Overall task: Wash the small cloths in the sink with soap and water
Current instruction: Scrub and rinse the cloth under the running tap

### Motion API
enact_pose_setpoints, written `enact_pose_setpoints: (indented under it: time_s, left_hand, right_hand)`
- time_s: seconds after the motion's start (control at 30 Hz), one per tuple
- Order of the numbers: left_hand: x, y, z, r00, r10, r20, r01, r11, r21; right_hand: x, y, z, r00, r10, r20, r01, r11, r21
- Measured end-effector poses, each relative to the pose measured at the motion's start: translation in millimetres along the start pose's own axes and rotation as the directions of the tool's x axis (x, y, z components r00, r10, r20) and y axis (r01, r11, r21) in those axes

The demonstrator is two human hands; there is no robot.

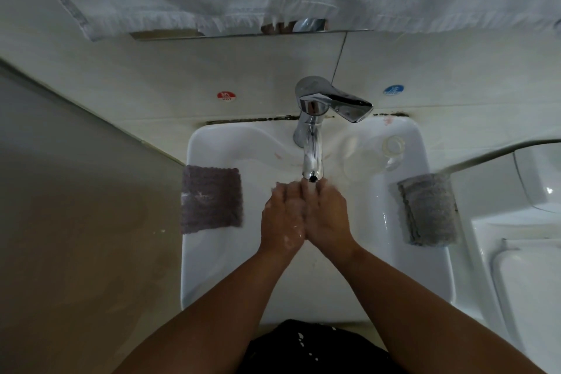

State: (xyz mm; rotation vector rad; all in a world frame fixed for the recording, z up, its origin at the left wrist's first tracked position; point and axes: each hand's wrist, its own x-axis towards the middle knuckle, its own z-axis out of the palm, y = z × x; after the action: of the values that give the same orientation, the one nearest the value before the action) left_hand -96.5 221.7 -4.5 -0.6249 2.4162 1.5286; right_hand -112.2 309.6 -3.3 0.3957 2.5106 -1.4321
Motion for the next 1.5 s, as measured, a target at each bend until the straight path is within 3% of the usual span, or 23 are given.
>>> enact_pose_setpoints:
  time_s: [0.13, 0.27, 0.37, 0.53, 0.67, 0.8, 0.9, 1.07, 1.23, 1.5]
  left_hand:
    - [2, 9, 1, 0.999, -0.05, 0.014, 0.051, 0.995, -0.086]
    - [-1, 7, 5, 0.992, -0.116, 0.044, 0.123, 0.968, -0.221]
    - [1, 0, 3, 0.994, -0.084, 0.068, 0.097, 0.969, -0.229]
    - [-1, -1, 4, 0.999, -0.028, 0.017, 0.03, 0.981, -0.192]
    - [-3, 1, 5, 1.0, -0.012, 0.01, 0.014, 0.99, -0.137]
    - [1, 3, 4, 0.999, -0.036, 0.021, 0.034, 0.997, 0.071]
    - [-5, 10, 4, 0.999, -0.034, -0.009, 0.034, 0.999, -0.012]
    - [-23, 11, 9, 0.991, -0.117, 0.064, 0.122, 0.99, -0.065]
    - [-42, 42, -7, 0.994, 0.019, 0.106, -0.007, 0.994, -0.11]
    - [-66, 119, -44, 0.933, 0.355, -0.056, -0.357, 0.895, -0.266]
  right_hand:
    - [0, 1, 2, 1.0, 0.014, 0.0, -0.014, 1.0, 0.023]
    - [1, -4, 0, 0.987, 0.162, -0.003, -0.16, 0.974, 0.16]
    - [-6, 2, -6, 0.993, 0.085, 0.087, -0.106, 0.956, 0.272]
    - [-18, 5, -4, 0.997, -0.08, 0.009, 0.077, 0.982, 0.174]
    - [-14, -1, -6, 1.0, -0.022, 0.018, 0.02, 0.993, 0.115]
    - [-12, -1, -8, 0.997, -0.065, -0.033, 0.065, 0.998, -0.006]
    - [-14, 0, -11, 0.997, -0.069, -0.047, 0.068, 0.998, -0.014]
    - [-21, 4, -20, 0.996, 0.084, 0.002, -0.084, 0.996, 0.037]
    - [-44, -18, -45, 0.995, -0.027, -0.099, 0.042, 0.988, 0.147]
    - [-52, -97, -90, 0.91, -0.35, -0.222, 0.394, 0.897, 0.202]
